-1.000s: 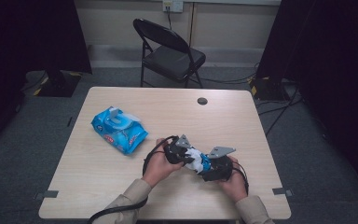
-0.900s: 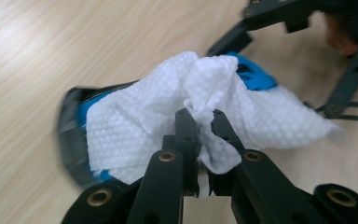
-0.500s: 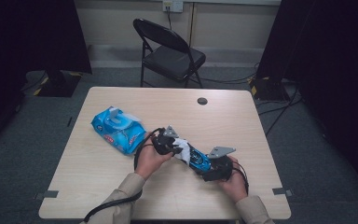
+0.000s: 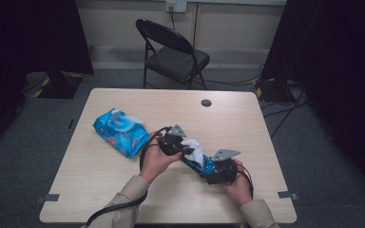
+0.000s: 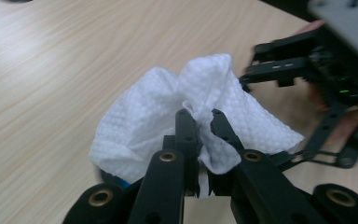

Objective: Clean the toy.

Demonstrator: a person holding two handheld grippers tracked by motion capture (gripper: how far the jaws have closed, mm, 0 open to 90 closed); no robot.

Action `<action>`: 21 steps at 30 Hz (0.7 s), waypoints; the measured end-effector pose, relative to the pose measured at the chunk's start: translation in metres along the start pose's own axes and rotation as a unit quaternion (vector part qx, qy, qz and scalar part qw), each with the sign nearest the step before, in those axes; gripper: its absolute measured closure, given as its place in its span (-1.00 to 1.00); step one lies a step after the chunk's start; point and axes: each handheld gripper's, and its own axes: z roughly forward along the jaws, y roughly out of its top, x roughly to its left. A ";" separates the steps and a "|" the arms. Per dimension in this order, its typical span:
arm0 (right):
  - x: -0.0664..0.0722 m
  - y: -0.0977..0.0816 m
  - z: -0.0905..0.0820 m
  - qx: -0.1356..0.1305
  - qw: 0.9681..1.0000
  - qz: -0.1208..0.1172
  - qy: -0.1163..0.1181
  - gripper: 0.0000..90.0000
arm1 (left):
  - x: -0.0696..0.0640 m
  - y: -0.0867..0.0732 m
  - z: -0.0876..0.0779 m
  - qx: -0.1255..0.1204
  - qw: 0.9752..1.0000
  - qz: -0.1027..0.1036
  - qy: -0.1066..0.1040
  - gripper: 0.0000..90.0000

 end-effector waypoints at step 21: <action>0.000 0.000 0.000 0.000 1.000 0.000 0.000 -0.43 | -0.031 -0.008 0.057 0.050 0.998 0.030 -0.025 0.88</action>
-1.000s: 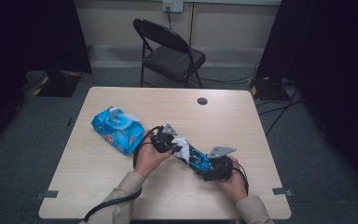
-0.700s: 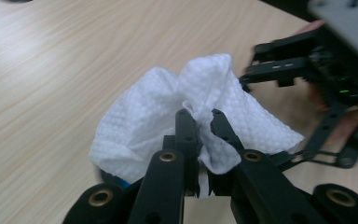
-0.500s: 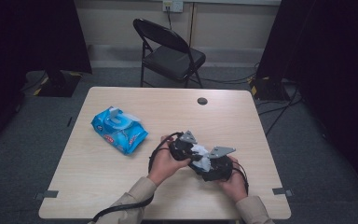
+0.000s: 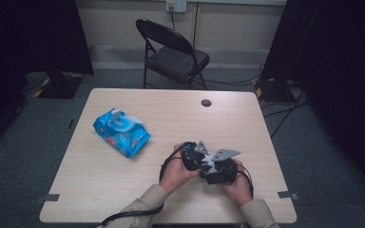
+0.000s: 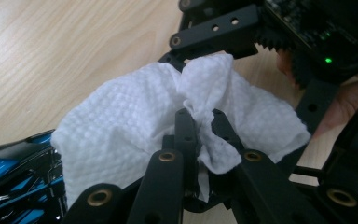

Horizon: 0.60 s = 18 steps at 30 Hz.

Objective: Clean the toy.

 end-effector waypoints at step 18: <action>0.000 0.000 0.000 0.000 1.000 0.000 0.000 -0.43 | 0.022 -0.002 -0.021 -0.022 0.999 -0.033 0.020 0.88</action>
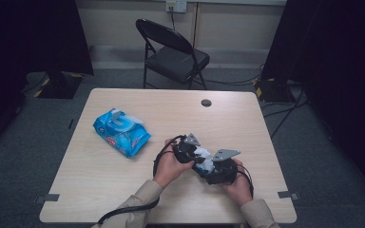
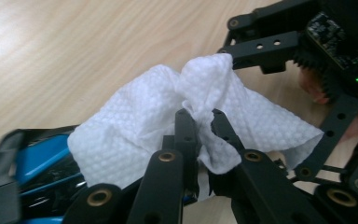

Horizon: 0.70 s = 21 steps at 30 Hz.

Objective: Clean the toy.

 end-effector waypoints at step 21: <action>0.000 0.000 0.000 0.000 1.000 0.000 0.000 -0.43 | 0.042 -0.013 -0.023 0.004 0.997 -0.035 0.067 0.88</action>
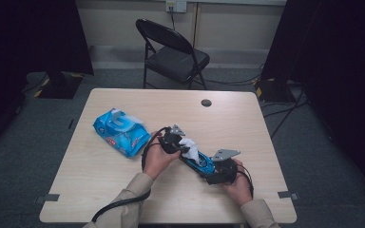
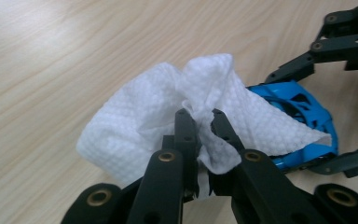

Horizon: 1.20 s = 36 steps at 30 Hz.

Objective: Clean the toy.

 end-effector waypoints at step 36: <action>0.000 0.000 0.000 0.000 1.000 0.000 0.000 -0.43 | -0.070 0.020 0.038 0.025 0.994 0.071 -0.073 0.88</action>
